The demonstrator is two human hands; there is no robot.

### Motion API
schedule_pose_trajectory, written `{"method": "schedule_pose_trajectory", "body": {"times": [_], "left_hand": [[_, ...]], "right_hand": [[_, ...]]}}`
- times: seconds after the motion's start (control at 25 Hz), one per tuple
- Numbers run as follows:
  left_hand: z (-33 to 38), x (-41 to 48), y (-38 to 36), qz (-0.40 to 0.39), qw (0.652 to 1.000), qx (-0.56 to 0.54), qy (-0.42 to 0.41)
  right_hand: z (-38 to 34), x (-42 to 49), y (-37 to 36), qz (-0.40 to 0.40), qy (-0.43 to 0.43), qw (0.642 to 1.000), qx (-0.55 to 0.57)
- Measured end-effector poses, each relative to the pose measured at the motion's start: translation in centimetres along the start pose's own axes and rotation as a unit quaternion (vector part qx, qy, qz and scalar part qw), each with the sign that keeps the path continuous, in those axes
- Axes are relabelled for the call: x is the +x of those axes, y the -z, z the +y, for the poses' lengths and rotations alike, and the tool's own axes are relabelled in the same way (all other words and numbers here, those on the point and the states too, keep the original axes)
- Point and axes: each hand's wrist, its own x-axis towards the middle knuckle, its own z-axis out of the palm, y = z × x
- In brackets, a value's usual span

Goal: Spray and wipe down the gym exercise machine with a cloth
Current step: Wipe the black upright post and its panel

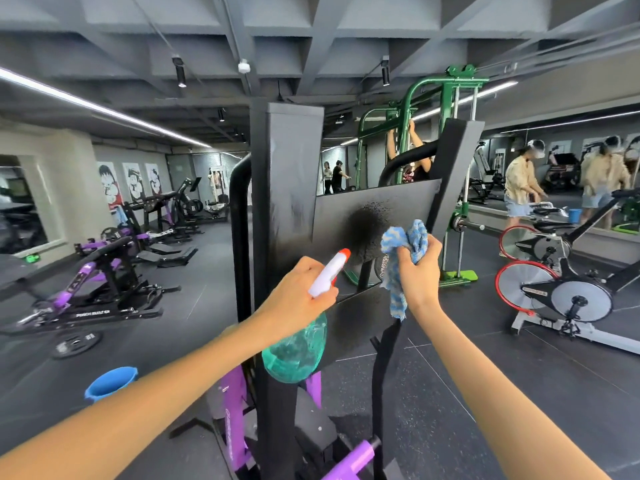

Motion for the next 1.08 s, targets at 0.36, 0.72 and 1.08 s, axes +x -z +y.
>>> {"method": "schedule_pose_trajectory", "body": {"times": [0.36,0.72,1.08], "left_hand": [[0.8,-2.1,7.2,0.116,0.977,-0.170,-0.056],[2.0,-1.9,10.7,0.156,0.965,-0.206,-0.045],[2.2,0.6,12.6,0.291,0.935,-0.190,0.070]], "right_hand": [[-3.9,-0.7,-8.8,-0.089,0.109,0.989,0.045],[-1.0,2.7,-8.9,-0.022,0.271,0.958,-0.088],[-0.7,3.3,-9.2,-0.045,0.381,0.915,-0.122]]}}
